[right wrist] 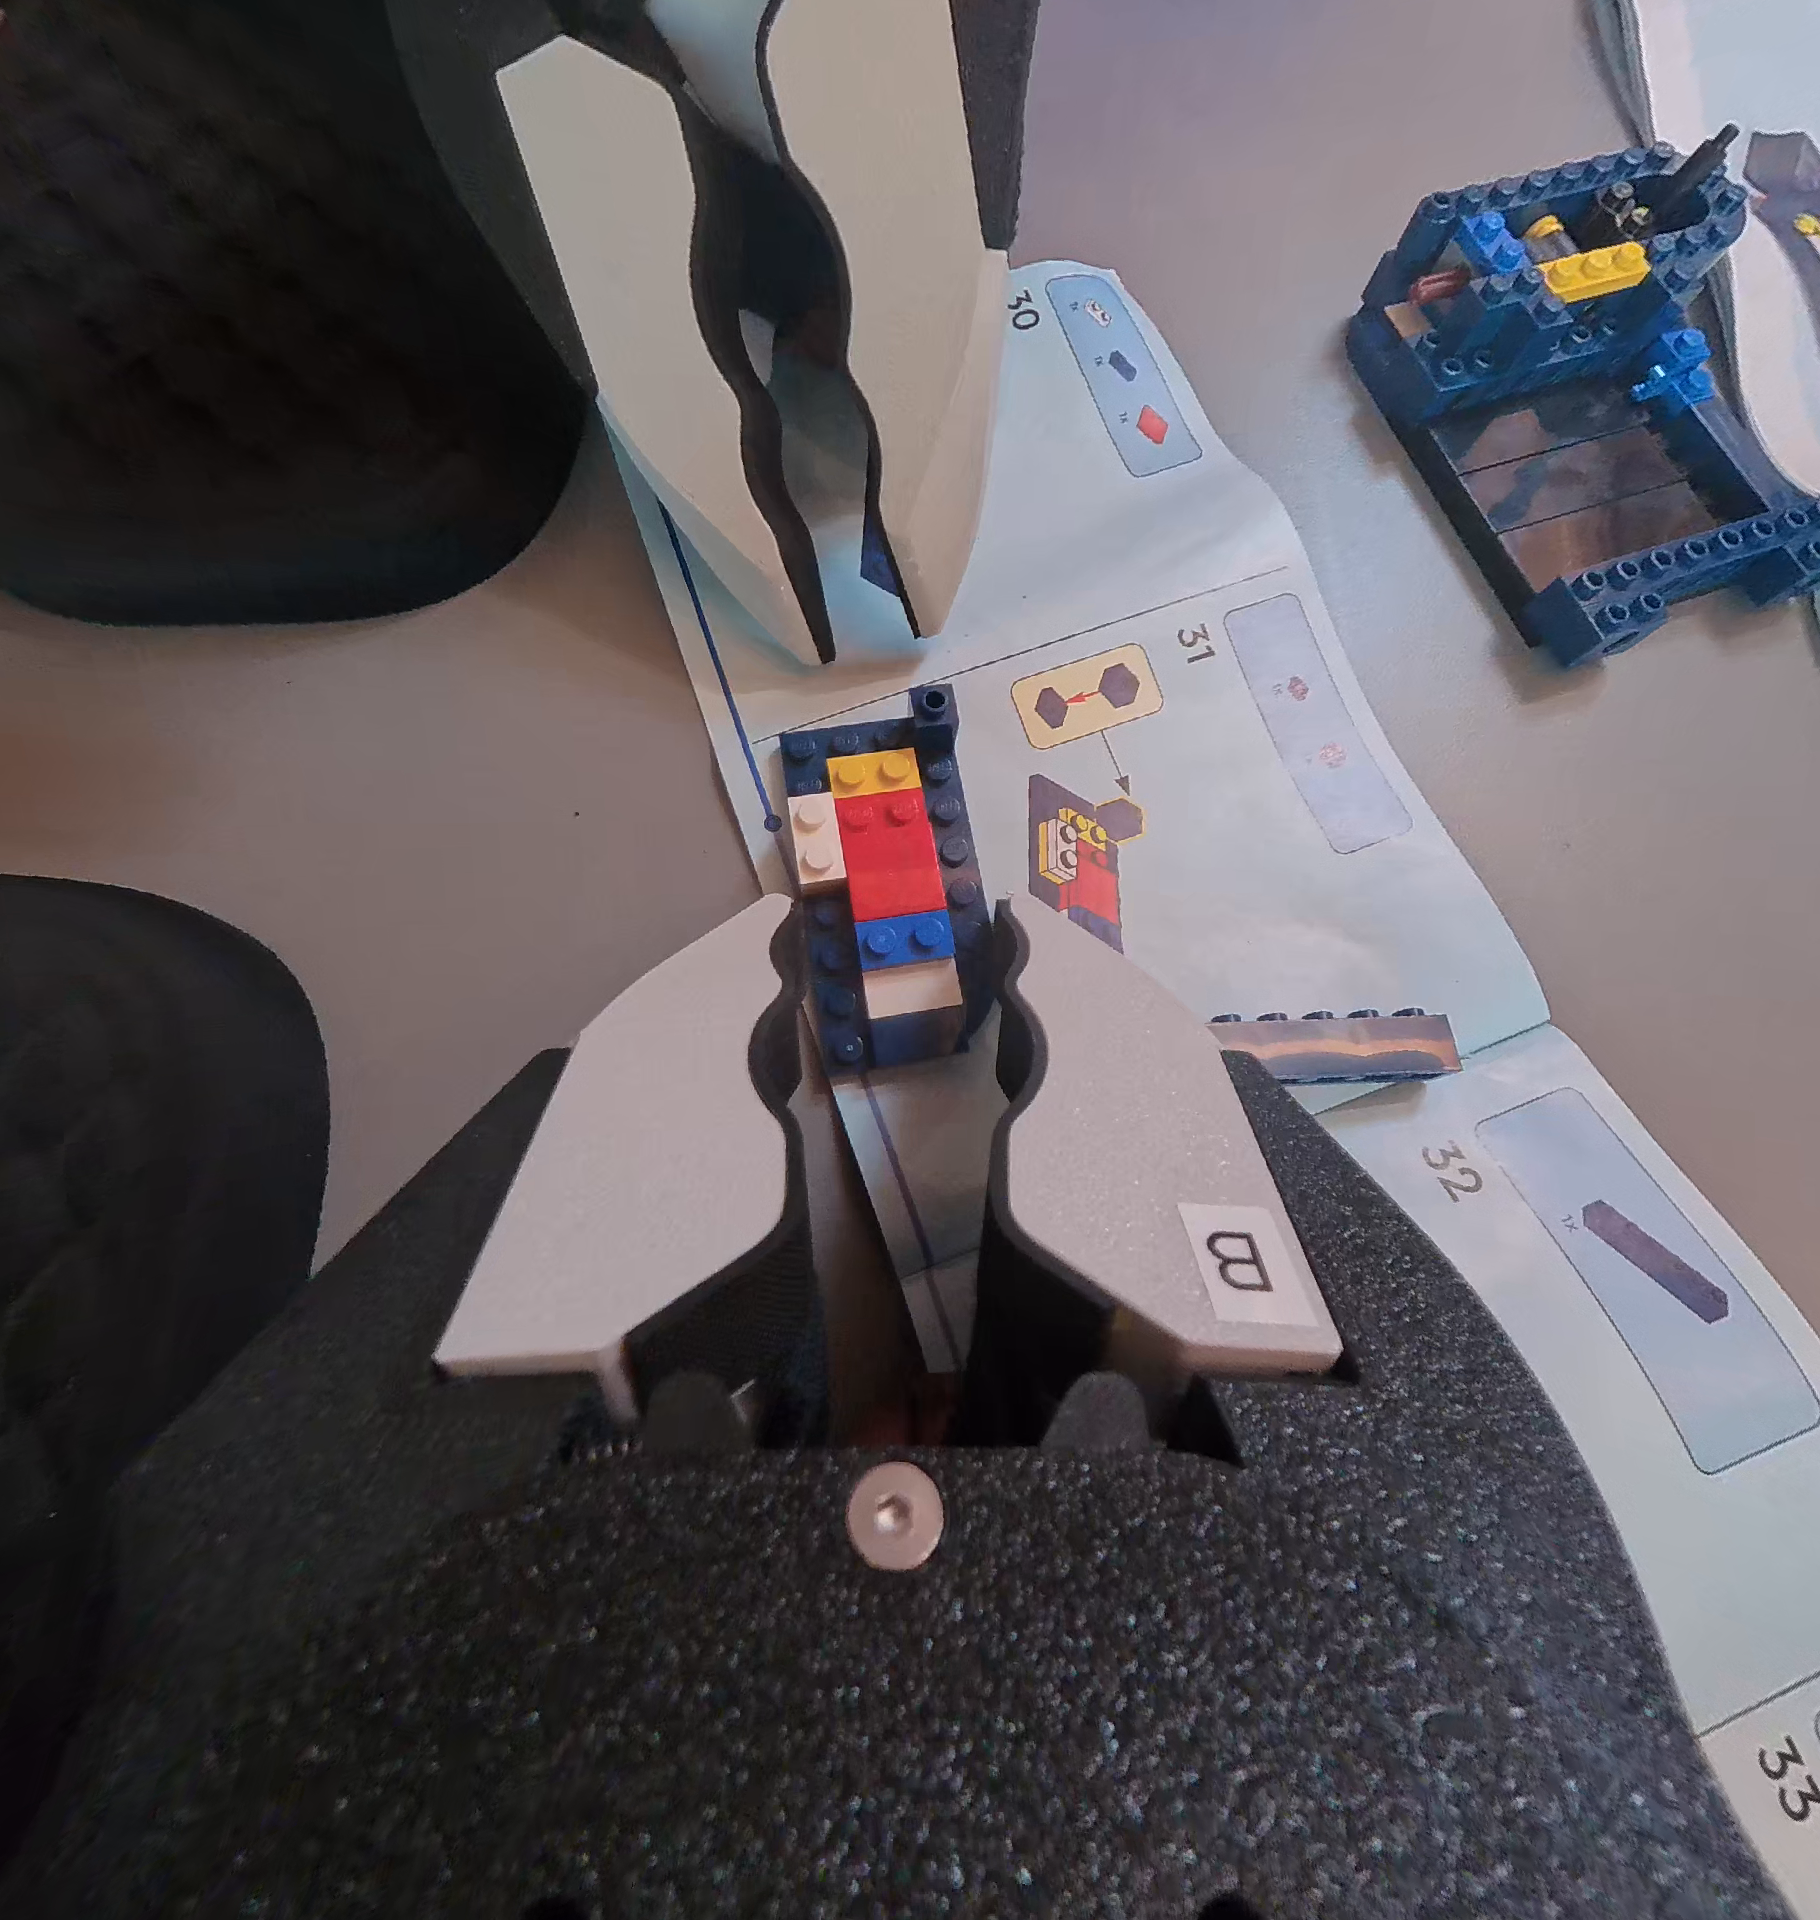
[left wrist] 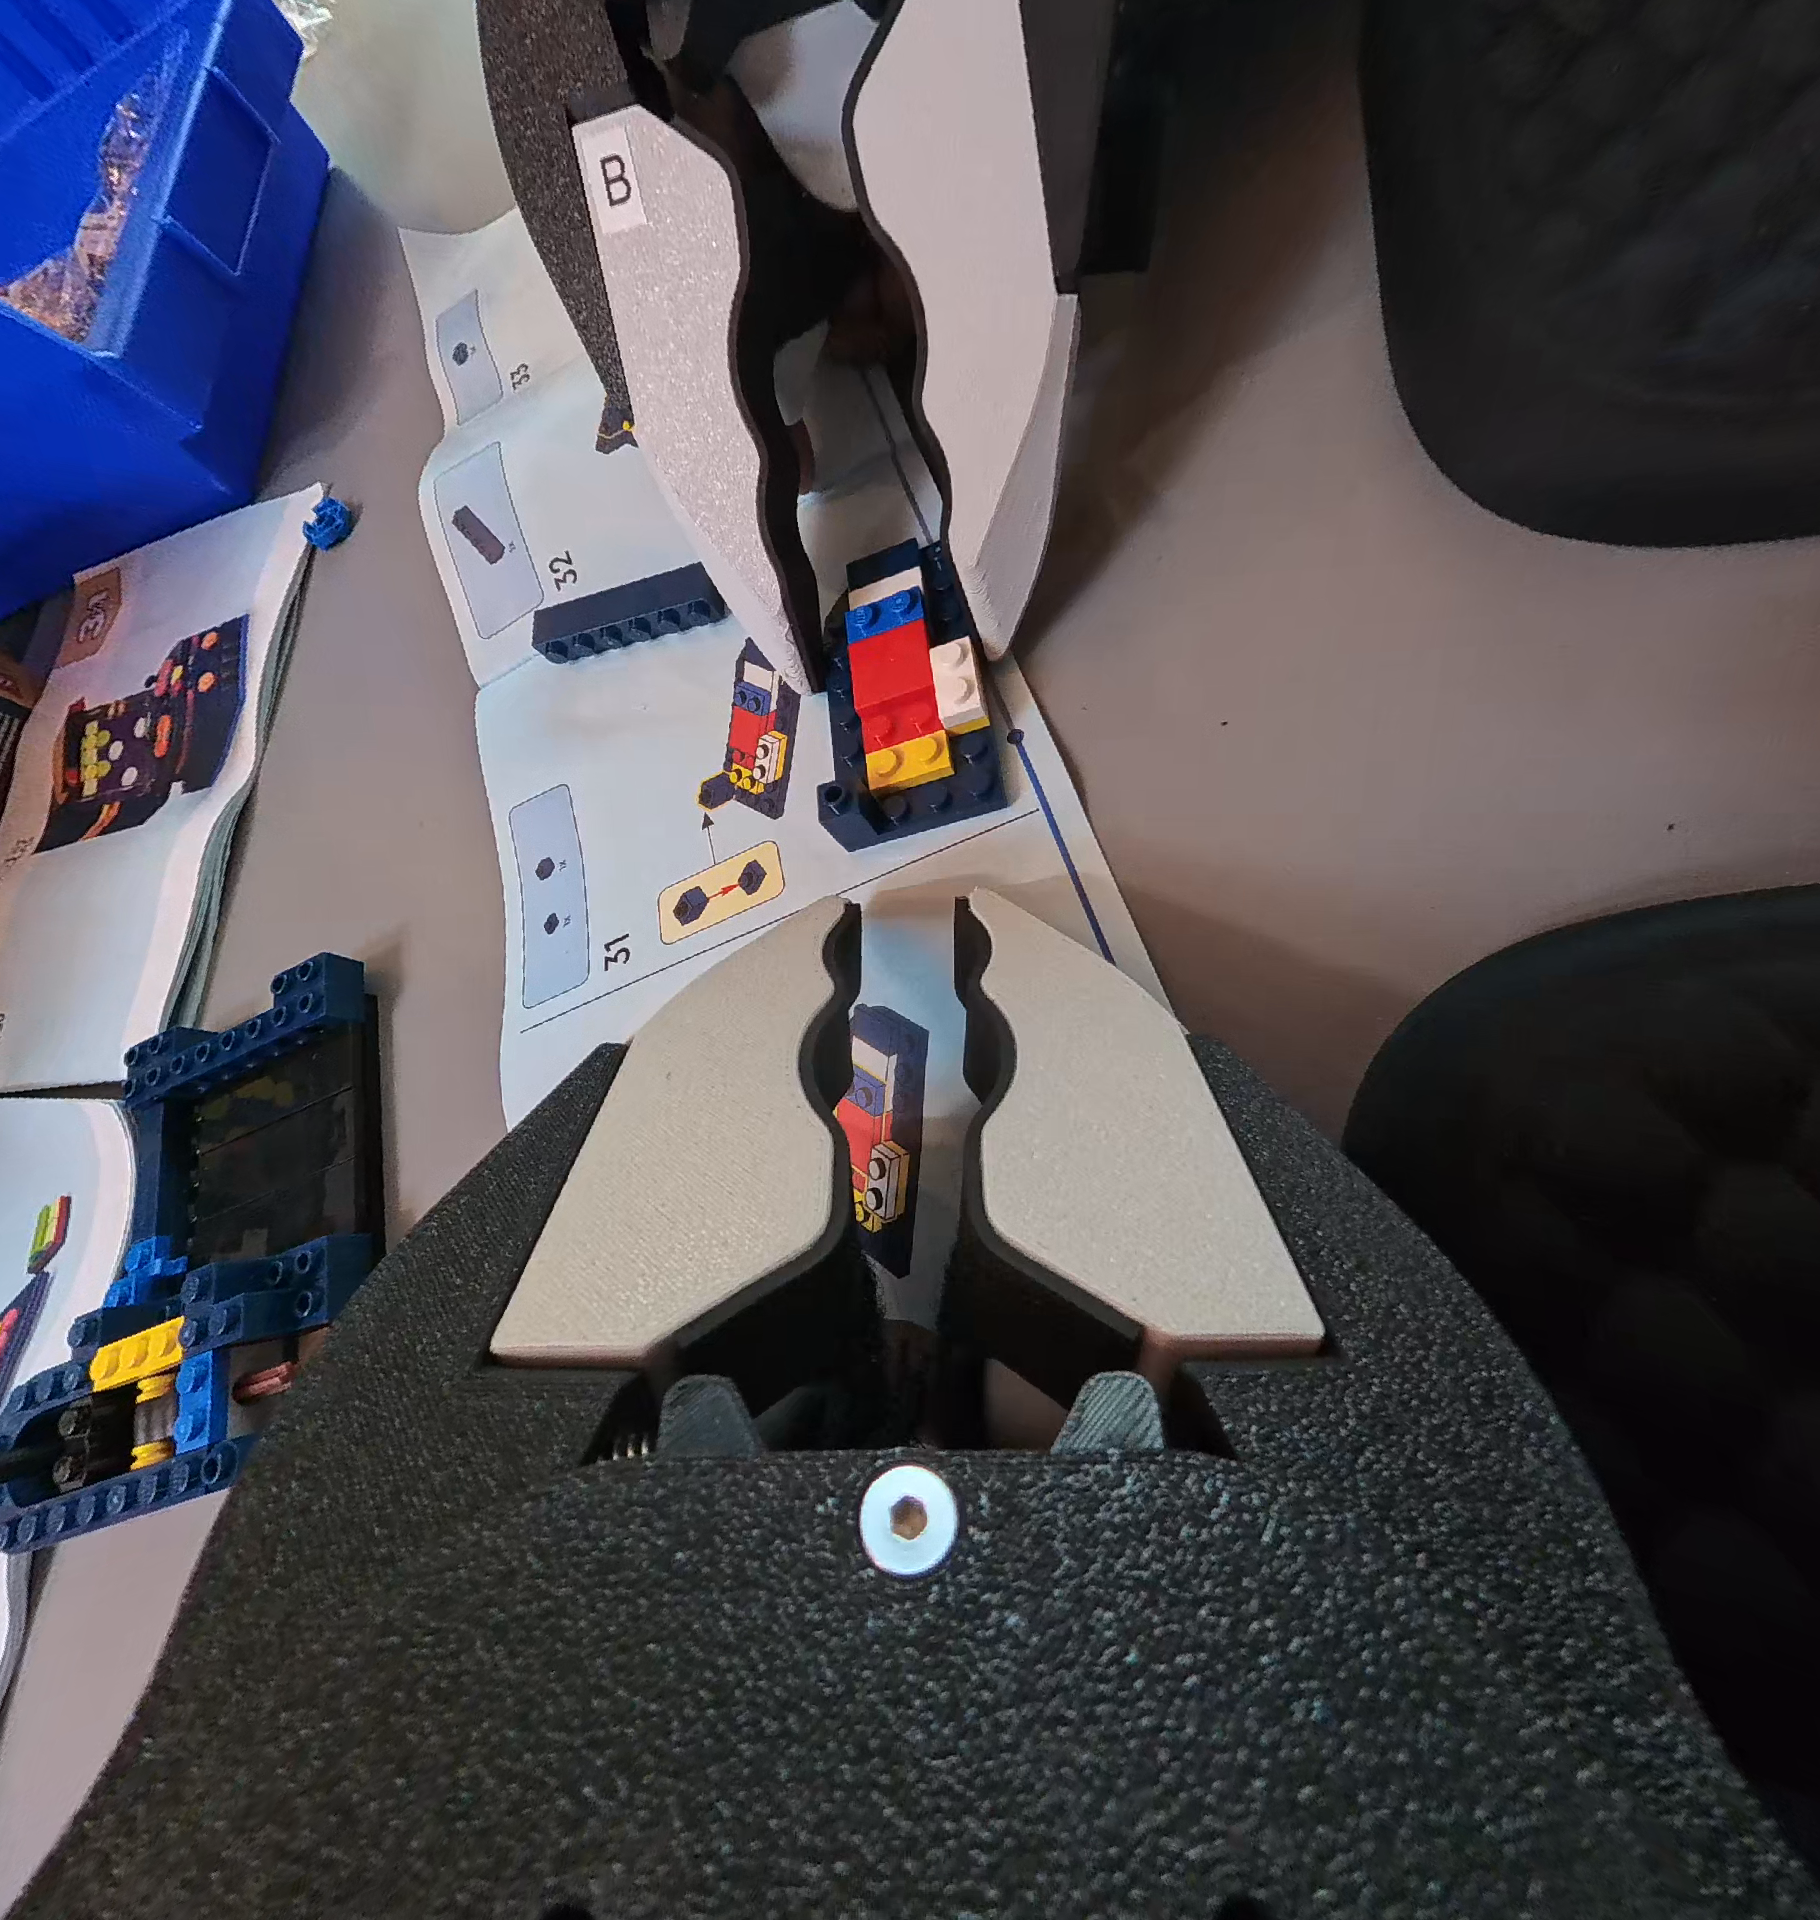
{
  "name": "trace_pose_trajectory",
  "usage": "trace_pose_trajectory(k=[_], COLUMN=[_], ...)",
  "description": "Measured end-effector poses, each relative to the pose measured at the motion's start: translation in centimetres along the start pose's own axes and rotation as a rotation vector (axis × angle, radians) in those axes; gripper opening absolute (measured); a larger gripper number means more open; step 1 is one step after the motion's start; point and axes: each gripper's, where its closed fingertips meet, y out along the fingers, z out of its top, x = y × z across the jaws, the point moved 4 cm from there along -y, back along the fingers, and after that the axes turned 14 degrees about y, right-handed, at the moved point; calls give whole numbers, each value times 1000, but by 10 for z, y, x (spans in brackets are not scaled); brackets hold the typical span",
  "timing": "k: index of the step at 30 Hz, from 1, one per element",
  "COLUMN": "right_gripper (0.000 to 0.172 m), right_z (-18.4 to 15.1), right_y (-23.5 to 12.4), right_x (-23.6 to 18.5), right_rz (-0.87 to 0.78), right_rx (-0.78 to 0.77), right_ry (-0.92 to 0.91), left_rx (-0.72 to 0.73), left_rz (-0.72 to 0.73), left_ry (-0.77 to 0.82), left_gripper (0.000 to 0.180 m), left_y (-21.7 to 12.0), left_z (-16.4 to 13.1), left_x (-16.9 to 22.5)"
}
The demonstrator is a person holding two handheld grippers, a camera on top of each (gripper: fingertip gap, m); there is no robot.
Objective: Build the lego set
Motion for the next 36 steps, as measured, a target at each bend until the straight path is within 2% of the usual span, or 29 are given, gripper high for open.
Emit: trace_pose_trajectory(k=[21, 23, 27, 31, 34, 36], right_gripper=[34, 44, 45, 36, 35, 31], right_z=[1, 0, 18, 30, 27, 23], right_y=[-1, -6, -40, -74, -71, -60], right_x=[0, -2, 6, 44, 54, 59], right_rz=[-5, 8, 49, -135, -201, -272], right_rx=[2, 21, 248, 505, 522, 445], right_ry=[-2, -1, 115, 321, 417, 492], left_rx=[0, -1, -1, -1, -1, -1], left_rz=[4, 7, 9, 9, 9, 8], left_ry=[9, 13, 18, 17, 17, 16], left_gripper=[16, 16, 16, 16, 16, 16], left_y=[0, 0, 0, 0, 0, 0], left_z=[1, 1, 1, 1, 1, 1], left_x=[0, 1, 1, 1, 1, 1])
